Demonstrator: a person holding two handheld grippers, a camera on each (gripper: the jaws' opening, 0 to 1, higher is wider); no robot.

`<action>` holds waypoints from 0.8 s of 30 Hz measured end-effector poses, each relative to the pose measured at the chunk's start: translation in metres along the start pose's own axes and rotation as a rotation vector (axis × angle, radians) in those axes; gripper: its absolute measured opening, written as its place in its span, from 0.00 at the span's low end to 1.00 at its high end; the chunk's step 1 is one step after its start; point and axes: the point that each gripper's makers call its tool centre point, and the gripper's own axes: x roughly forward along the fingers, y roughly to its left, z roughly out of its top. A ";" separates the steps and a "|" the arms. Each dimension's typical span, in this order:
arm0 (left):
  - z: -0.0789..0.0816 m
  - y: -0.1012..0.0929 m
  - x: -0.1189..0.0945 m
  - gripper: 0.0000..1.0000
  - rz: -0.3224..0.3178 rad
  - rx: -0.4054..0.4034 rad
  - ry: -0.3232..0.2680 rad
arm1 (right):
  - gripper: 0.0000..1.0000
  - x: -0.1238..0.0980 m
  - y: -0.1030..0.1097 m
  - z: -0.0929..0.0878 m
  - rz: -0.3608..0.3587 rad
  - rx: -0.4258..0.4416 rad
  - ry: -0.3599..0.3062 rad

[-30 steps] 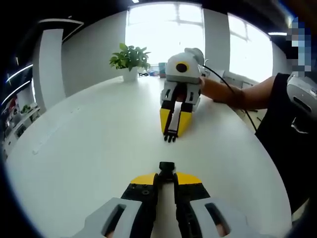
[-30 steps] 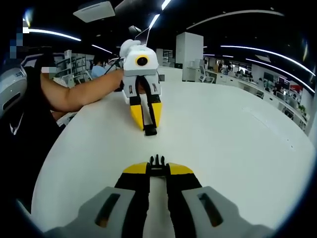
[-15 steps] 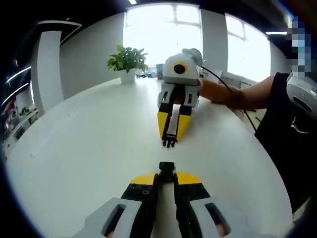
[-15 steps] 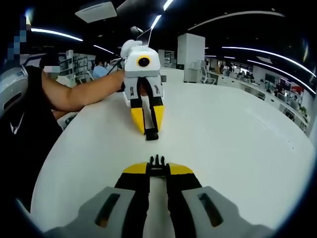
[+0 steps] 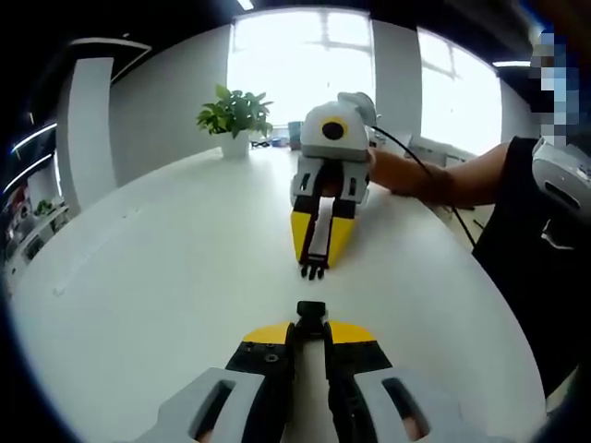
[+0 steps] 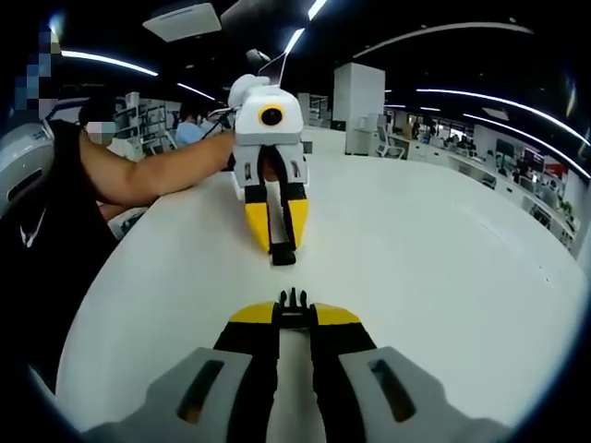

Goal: Snap the two parts of the plastic buckle together until the buckle closes and remains connected.

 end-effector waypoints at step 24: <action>0.001 -0.002 0.002 0.11 -0.005 0.001 -0.010 | 0.12 0.004 0.000 0.002 0.005 -0.010 -0.021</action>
